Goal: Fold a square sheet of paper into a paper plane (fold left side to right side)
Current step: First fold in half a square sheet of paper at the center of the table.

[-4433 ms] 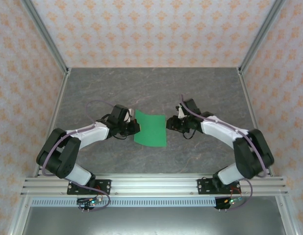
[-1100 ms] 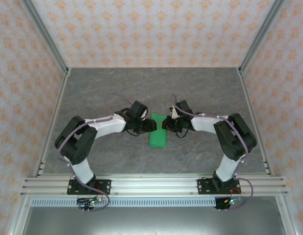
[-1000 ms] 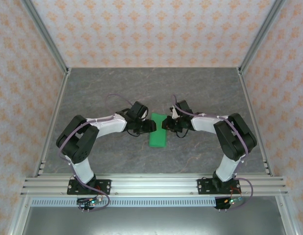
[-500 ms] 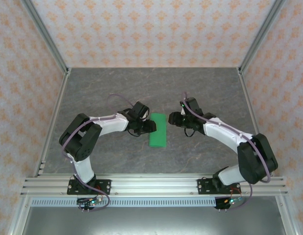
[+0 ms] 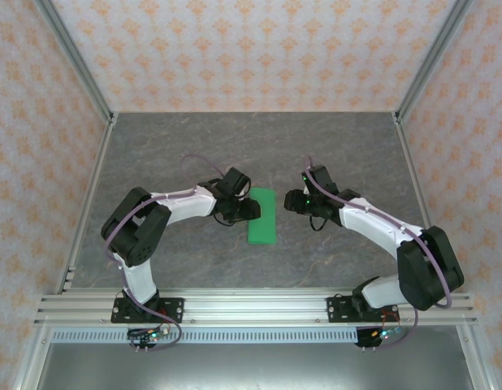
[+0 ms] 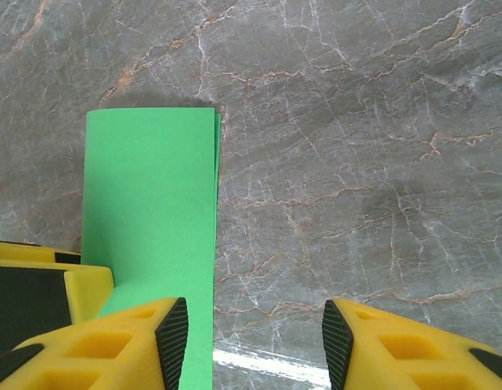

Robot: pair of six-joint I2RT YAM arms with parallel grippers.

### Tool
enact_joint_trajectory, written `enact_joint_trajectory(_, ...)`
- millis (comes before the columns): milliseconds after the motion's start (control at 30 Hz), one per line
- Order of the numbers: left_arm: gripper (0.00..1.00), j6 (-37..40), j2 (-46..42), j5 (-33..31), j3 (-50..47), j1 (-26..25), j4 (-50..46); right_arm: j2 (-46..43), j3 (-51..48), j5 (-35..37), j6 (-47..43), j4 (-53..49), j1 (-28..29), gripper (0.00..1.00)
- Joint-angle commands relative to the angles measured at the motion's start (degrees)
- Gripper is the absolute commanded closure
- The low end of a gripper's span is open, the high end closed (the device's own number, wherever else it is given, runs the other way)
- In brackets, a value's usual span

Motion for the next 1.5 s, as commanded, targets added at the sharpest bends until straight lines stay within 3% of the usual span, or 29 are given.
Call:
enact_joint_trajectory(0, 0.49, 1.4, 2.5, -1.2, 1.3, -0.9, -0.4, -1.1, -0.9, 1.6, -0.8, -1.2, 0.3, 0.49)
enact_joint_trajectory(767, 0.45, 0.8, 4.6, -2.4, 2.5, -1.1, -2.5, -1.2, -1.2, 0.7, -0.2, -1.0, 0.3, 0.49)
enact_joint_trajectory(1467, 0.53, 2.2, 4.1, -2.2, 1.7, -1.1, -2.9, -1.8, -1.7, 0.9, -0.1, -1.4, 0.3, 0.49)
